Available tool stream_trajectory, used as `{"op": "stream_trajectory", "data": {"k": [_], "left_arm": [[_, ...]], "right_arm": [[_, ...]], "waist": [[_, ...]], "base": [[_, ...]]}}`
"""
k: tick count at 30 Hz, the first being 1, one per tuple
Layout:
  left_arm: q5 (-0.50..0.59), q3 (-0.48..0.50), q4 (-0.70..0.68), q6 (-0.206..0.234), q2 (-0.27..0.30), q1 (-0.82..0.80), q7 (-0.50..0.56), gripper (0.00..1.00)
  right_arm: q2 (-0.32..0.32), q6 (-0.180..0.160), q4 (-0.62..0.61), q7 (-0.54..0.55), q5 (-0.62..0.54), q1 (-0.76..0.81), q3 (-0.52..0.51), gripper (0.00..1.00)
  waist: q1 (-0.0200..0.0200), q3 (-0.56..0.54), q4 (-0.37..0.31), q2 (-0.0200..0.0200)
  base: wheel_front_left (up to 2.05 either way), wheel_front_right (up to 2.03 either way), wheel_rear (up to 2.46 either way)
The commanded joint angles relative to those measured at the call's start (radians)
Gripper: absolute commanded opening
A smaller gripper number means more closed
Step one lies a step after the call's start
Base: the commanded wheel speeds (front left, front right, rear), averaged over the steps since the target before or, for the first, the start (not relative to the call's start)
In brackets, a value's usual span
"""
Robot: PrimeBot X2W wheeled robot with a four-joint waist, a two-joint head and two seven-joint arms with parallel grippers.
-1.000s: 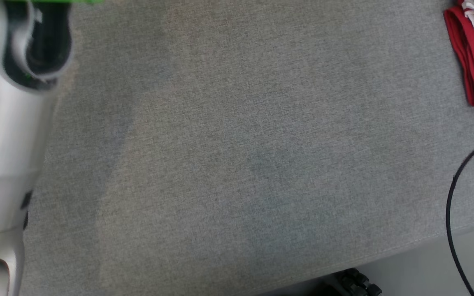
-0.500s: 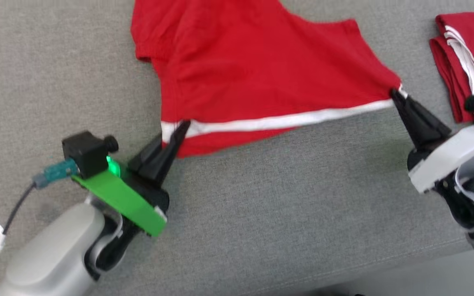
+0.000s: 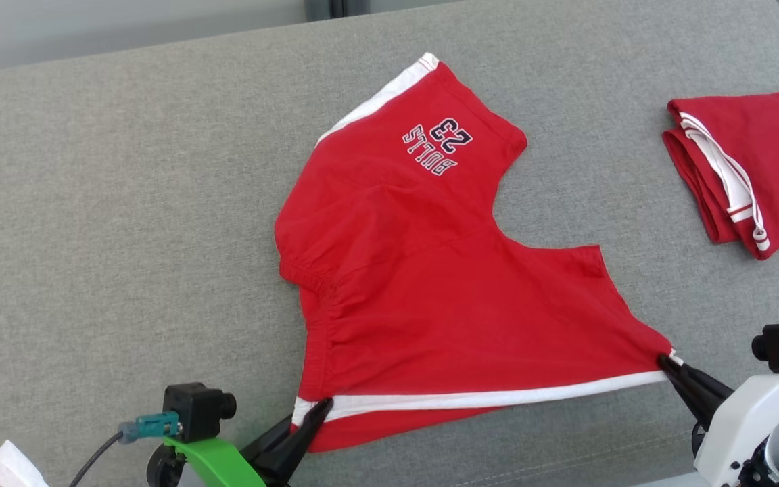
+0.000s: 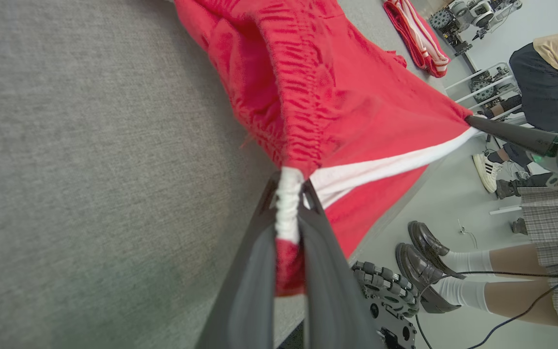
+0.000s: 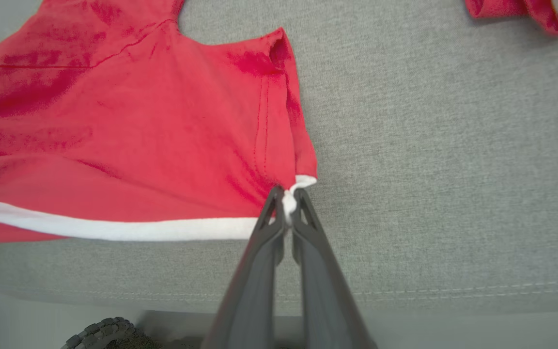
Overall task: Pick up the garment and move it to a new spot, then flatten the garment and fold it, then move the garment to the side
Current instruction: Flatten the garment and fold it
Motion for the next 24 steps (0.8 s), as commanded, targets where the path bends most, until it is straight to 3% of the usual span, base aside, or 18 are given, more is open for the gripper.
{"op": "stream_trajectory", "data": {"k": [1,6,10,16,24], "left_arm": [[-0.008,0.004,-0.018,0.010,0.009,0.023,-0.011,0.00],[0.002,0.018,-0.058,0.007,-0.012,-0.002,-0.030,0.00],[-0.023,0.037,-0.039,-0.005,-0.062,-0.069,-0.007,0.00],[-0.068,0.077,0.031,-0.021,-0.160,-0.187,0.022,0.00],[-0.136,0.153,0.181,0.011,-0.289,-0.315,0.021,0.00]], "right_arm": [[0.014,-0.002,-0.039,0.006,-0.027,0.005,-0.026,0.00],[0.036,-0.002,-0.117,0.014,-0.111,-0.056,-0.067,0.00],[0.018,-0.002,-0.096,0.025,-0.133,-0.173,-0.046,0.00],[-0.040,-0.001,0.034,0.045,-0.121,-0.404,0.034,0.00],[-0.071,-0.001,0.283,-0.014,-0.096,-0.688,0.136,0.00]], "waist": [[0.0001,-0.030,0.026,0.0000],[0.0001,-0.035,0.061,0.0000],[0.0001,-0.036,0.088,0.0000],[0.0001,-0.005,0.129,0.0000],[0.0001,0.069,0.181,0.0000]], "base": [[0.00,0.00,0.00],[0.00,0.00,0.00],[0.00,0.00,0.00],[0.00,0.00,0.00],[0.00,0.00,0.00]]}}
